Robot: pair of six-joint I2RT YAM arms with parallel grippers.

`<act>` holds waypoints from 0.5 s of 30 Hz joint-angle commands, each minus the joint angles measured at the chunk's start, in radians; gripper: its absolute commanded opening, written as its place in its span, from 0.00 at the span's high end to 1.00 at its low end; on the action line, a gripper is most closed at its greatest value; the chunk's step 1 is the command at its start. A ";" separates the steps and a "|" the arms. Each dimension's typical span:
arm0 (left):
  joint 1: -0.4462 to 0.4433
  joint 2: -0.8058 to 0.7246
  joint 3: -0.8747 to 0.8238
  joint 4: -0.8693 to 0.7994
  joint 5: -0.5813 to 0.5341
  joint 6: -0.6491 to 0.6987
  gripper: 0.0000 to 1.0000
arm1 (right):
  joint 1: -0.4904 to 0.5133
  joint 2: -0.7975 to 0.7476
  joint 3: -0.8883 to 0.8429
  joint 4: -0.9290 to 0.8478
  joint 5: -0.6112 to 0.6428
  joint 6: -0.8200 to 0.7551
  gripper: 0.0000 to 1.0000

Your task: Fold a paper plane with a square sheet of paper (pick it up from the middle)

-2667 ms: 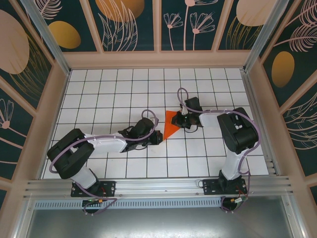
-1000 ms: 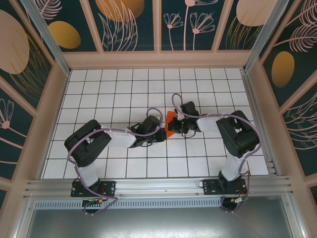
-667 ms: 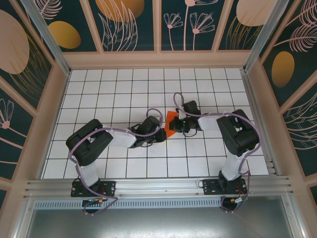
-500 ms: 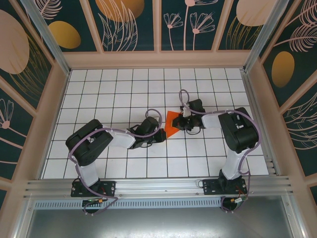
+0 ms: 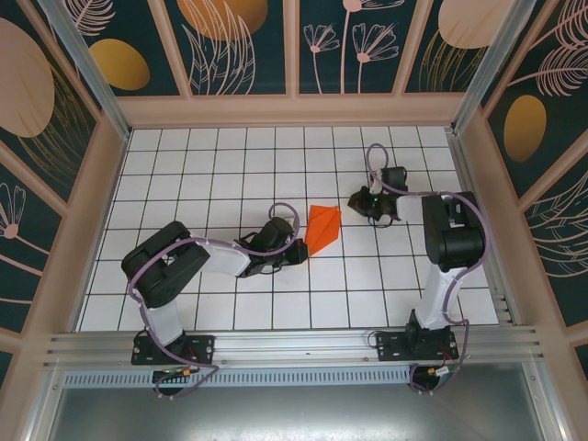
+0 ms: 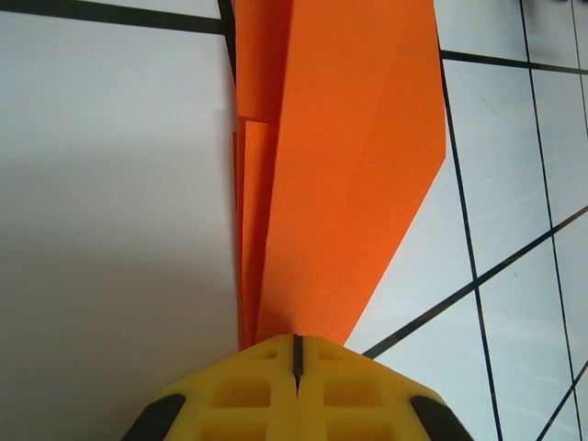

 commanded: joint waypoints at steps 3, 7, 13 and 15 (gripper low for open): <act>-0.002 -0.023 0.033 -0.176 -0.005 0.034 0.89 | 0.009 -0.095 -0.021 -0.019 0.035 0.010 0.93; 0.009 -0.089 0.082 -0.176 -0.060 0.045 0.64 | 0.035 -0.185 -0.115 -0.012 0.000 0.052 0.76; 0.051 -0.222 0.066 -0.194 -0.206 0.049 0.24 | 0.112 -0.310 -0.248 0.041 -0.017 0.137 0.52; 0.069 -0.254 0.048 -0.204 -0.240 0.053 0.16 | 0.139 -0.328 -0.267 0.052 -0.019 0.160 0.50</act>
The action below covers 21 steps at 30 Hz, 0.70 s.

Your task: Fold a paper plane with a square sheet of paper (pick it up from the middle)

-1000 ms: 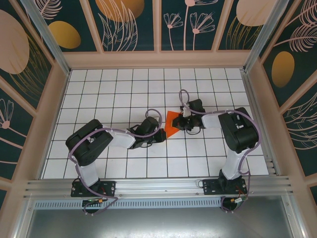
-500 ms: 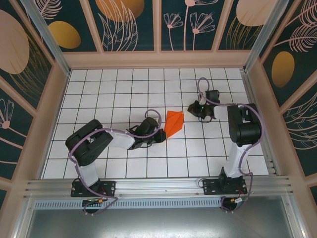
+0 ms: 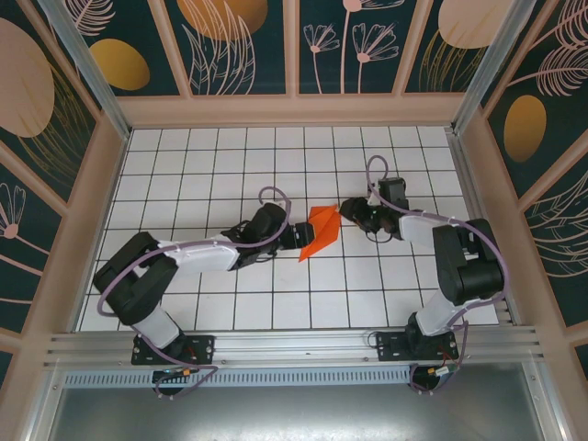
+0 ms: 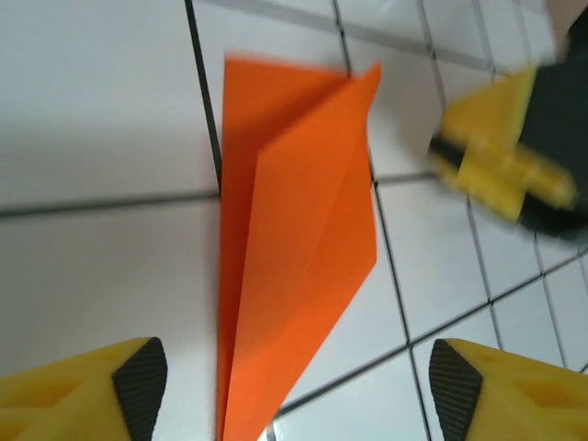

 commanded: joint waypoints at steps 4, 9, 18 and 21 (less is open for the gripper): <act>0.056 -0.105 -0.051 -0.048 -0.135 0.016 0.01 | 0.077 -0.032 -0.046 0.064 0.003 0.092 0.48; 0.079 -0.154 -0.095 -0.034 -0.137 0.011 0.01 | 0.118 0.025 -0.024 0.104 -0.028 0.102 0.53; 0.103 -0.153 -0.108 -0.042 -0.106 -0.017 0.02 | 0.148 0.113 0.010 0.137 -0.082 0.094 0.63; 0.105 -0.153 -0.107 -0.052 -0.119 -0.027 0.01 | 0.150 0.122 -0.003 0.186 -0.119 0.099 0.67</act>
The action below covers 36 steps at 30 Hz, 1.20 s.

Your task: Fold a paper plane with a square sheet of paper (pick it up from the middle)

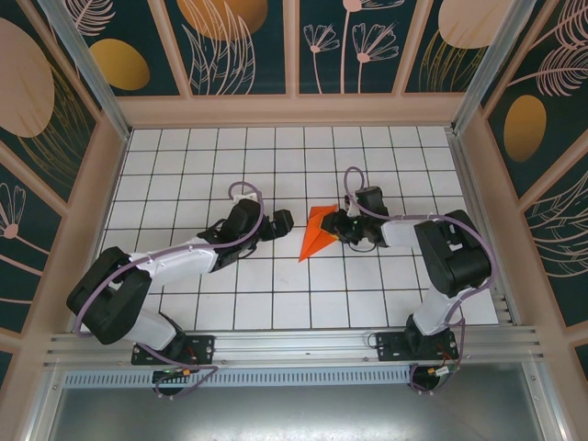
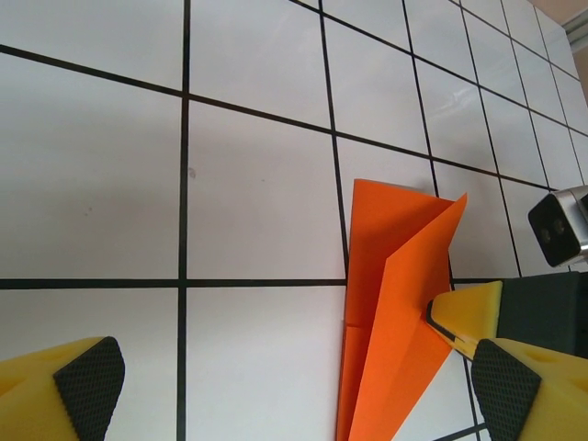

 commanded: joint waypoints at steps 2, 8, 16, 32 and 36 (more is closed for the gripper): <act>0.006 -0.009 -0.011 -0.016 0.002 -0.028 0.01 | 0.009 0.031 0.004 0.087 -0.059 0.007 0.68; 0.007 0.011 -0.010 -0.007 0.039 -0.048 0.02 | 0.010 0.068 0.003 0.131 -0.076 0.033 0.70; 0.007 0.019 -0.011 -0.016 0.071 -0.058 0.02 | 0.028 0.067 0.001 0.143 -0.052 0.059 0.69; 0.006 0.013 -0.020 -0.004 0.072 -0.080 0.01 | 0.035 0.070 0.057 0.016 0.023 0.027 0.66; 0.010 0.012 -0.020 0.005 0.094 -0.085 0.02 | 0.044 0.075 0.041 0.076 -0.027 0.027 0.71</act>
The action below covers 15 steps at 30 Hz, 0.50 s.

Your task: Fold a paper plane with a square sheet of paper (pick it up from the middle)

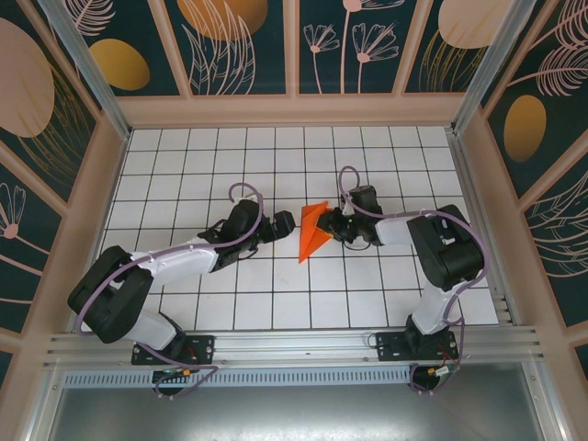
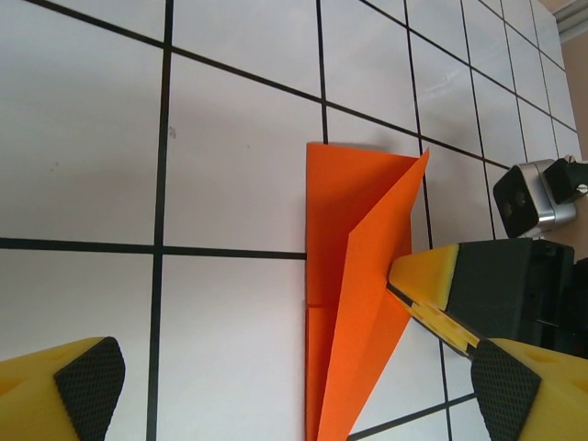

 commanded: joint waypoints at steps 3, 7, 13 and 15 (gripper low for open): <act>0.017 -0.005 -0.019 0.013 0.058 -0.021 0.01 | 0.019 0.024 0.003 0.080 -0.083 -0.011 0.77; 0.027 -0.035 -0.042 0.023 0.098 -0.029 0.02 | 0.030 0.038 0.000 0.124 -0.102 -0.005 0.76; 0.039 -0.073 -0.094 0.062 0.159 -0.070 0.02 | 0.040 0.058 0.005 0.181 -0.123 0.027 0.77; 0.047 -0.090 -0.114 0.085 0.183 -0.087 0.01 | 0.039 0.056 0.007 0.189 -0.124 0.032 0.83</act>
